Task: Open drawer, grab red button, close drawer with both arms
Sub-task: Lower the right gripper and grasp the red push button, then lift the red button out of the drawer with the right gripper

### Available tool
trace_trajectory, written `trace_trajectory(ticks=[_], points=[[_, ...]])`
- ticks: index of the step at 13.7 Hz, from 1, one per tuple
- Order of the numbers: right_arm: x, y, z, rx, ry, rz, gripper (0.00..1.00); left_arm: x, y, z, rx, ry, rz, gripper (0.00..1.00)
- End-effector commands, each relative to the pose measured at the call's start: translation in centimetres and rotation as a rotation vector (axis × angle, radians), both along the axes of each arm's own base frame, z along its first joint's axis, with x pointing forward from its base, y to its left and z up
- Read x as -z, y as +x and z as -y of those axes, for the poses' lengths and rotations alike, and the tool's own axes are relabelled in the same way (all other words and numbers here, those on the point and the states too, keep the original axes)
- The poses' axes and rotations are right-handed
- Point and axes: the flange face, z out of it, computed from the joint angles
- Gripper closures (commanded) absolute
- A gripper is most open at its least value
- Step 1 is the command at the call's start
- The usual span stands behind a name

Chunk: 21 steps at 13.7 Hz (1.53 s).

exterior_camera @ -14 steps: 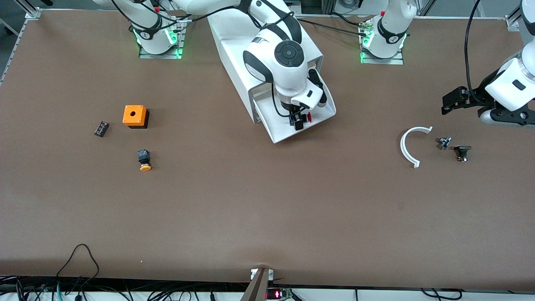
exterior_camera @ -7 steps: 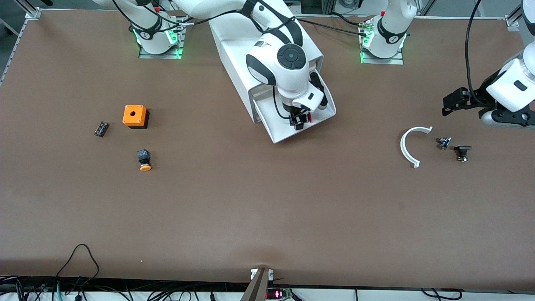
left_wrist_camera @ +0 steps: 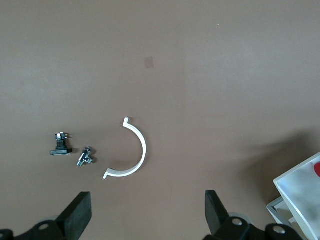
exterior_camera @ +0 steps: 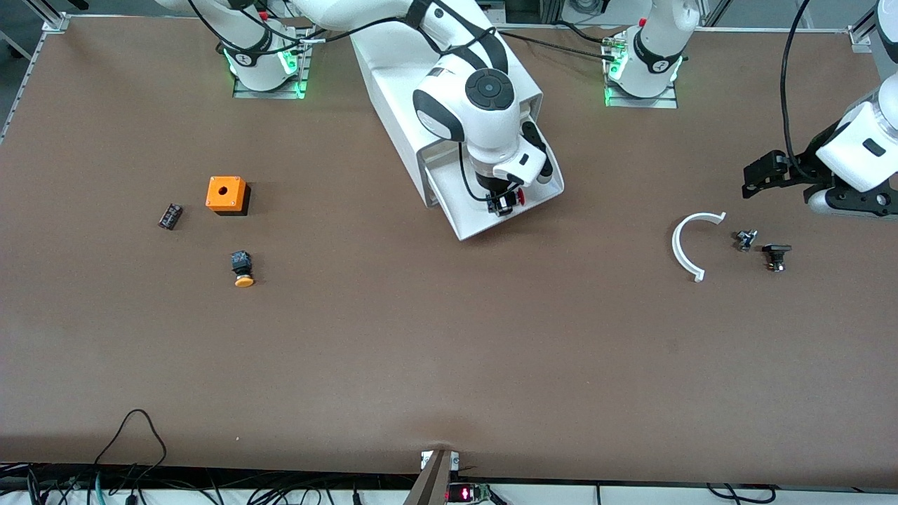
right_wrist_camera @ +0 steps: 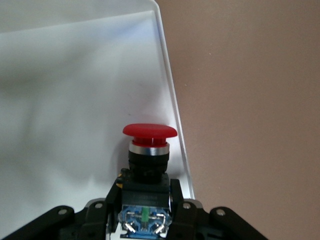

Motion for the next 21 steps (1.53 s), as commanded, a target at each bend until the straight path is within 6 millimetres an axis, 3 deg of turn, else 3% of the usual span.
trace_trajectory(ticks=[1,3,5,8,10,14,16,18,21], points=[[-3.3,-0.4,-0.1,-0.004,0.009,0.048,0.82,-0.4,0.6,0.2,-0.002,0.012,0.006,0.0],[-6.3,-0.4,0.3,0.013,0.04,0.064,0.82,-0.3,0.7,0.2,0.0,0.013,0.002,0.0],[-10.1,1.3,2.5,0.057,0.053,0.081,0.82,-0.1,0.7,0.7,0.008,0.013,-0.003,0.0],[-15.5,6.4,9.2,0.217,0.096,0.098,0.82,-0.1,0.8,0.3,0.006,0.01,0.0,0.0],[-17.5,10.2,14.1,0.402,0.131,0.101,0.82,0.0,0.9,0.6,0.011,-0.006,0.001,0.0],[-14.8,14.5,21.1,0.782,0.113,0.063,0.82,0.8,1.3,0.4,0.008,-0.003,-0.011,0.0],[-11.9,15.5,24.8,0.986,0.076,0.015,0.82,1.5,1.8,0.0,0.0,0.0,-0.02,0.0],[-9.1,17.4,29.9,1.13,0.03,-0.012,0.82,1.1,2.5,-0.1,0.0,0.01,-0.008,0.0],[-4.9,18.6,37.0,1.338,-0.025,-0.072,0.82,1.2,2.5,-1.1,-0.014,0.015,-0.009,0.0]])
